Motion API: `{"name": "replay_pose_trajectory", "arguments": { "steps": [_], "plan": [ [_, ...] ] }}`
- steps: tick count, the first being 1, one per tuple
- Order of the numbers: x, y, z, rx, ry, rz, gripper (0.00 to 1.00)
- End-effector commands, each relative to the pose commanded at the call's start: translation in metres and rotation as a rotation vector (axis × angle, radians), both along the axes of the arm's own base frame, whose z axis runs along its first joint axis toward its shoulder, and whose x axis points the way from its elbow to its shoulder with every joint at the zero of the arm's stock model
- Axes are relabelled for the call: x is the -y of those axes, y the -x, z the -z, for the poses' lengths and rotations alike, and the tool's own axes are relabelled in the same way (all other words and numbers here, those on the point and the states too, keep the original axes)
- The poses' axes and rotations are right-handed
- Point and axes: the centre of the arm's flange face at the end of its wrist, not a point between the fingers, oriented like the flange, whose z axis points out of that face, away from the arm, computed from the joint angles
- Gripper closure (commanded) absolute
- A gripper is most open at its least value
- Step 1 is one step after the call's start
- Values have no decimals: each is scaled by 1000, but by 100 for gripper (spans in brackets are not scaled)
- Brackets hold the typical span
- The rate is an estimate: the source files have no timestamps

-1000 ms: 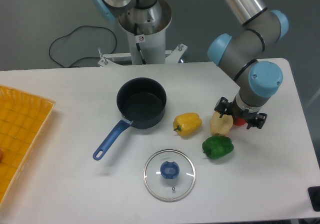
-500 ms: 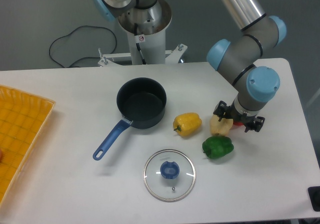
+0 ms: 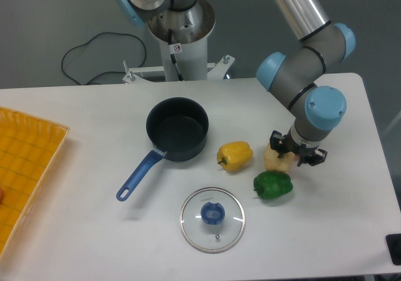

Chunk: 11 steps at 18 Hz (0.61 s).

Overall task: Pick up the bread
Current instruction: 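Lower the gripper onto the bread roll and close on it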

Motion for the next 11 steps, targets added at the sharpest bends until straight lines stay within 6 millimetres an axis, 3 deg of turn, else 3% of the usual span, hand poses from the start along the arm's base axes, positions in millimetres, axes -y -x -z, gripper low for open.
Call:
{"name": "replay_pose_trajectory", "arguments": {
  "steps": [5,11],
  "plan": [
    [0,0,-3,-4,-3,-3,74],
    [2,2,-16,-18,-12,-6,75]
  ]
}}
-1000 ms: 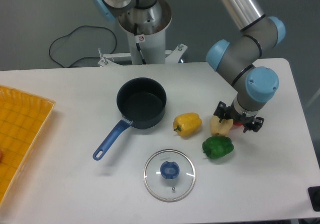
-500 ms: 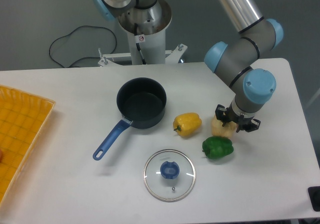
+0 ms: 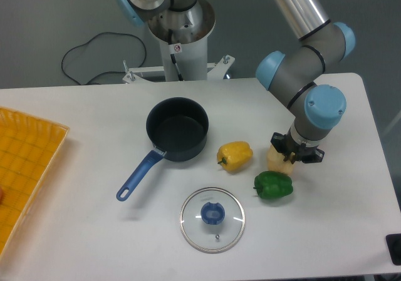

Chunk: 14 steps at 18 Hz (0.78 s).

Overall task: Pick up the bread
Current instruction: 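Lower the gripper onto the bread roll and close on it, then lift the grasped bread roll up off the table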

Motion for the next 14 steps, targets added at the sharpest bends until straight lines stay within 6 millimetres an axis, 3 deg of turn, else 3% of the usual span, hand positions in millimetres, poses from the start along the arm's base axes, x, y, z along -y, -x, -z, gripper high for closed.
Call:
{"name": "replay_pose_trajectory", "arguments": {
  "steps": [5,9,14],
  "plan": [
    [15,-1,-39,-20,-2,-1,75],
    [26,-2,-86,-54,-12,45,75],
    [47,6,-127,-76,-15,61,75]
  ]
}}
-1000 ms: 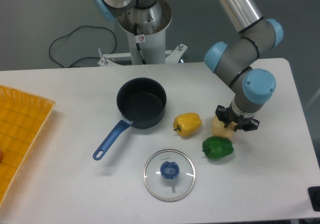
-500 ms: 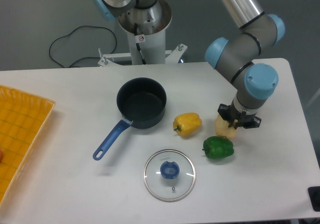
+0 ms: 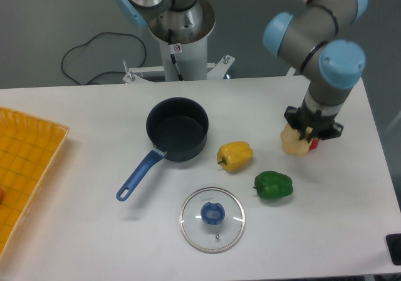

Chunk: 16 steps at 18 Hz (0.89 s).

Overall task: Pick up the bread
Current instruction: 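Lift the grasped bread roll up off the table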

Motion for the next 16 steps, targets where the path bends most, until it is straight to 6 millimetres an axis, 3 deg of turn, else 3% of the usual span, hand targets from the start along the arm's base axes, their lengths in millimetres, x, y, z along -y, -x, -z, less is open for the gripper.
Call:
{"name": "replay_pose_trajectory", "arguments": {
  "steps": [2,5,16],
  "plan": [
    [4,-1,-14,-3,9,40,75],
    [10,0,-19,-30,75,60,75],
    [0,0,-13,-16,39,66,74]
  ]
}}
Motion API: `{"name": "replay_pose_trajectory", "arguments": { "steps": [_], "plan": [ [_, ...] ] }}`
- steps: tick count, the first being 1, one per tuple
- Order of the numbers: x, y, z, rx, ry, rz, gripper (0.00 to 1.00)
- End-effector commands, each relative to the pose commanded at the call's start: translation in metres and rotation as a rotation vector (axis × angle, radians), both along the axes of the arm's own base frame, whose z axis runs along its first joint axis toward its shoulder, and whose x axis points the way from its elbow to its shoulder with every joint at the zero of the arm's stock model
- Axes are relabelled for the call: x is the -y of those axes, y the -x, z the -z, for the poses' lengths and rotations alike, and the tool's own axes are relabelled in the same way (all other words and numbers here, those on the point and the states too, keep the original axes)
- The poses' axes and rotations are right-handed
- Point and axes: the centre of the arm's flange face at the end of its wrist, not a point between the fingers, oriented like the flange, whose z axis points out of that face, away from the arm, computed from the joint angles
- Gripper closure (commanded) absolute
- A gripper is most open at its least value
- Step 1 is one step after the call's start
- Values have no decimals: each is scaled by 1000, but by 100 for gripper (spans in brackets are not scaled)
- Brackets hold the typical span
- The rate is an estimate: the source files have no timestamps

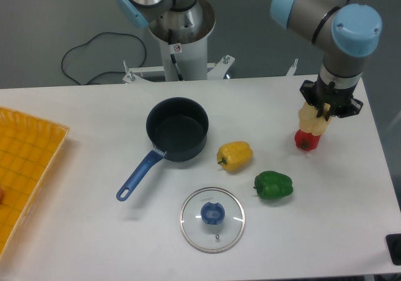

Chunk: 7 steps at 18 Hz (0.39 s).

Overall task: Pick up the bread
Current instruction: 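Lift the grasped bread roll up off the table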

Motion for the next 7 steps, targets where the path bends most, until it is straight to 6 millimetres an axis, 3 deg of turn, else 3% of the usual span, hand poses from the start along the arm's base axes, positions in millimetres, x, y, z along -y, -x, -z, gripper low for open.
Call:
{"name": "replay_pose_trajectory", "arguments": {
  "steps": [7],
  "plan": [
    [-6,2,0,4,-41,-1,74]
  ]
}}
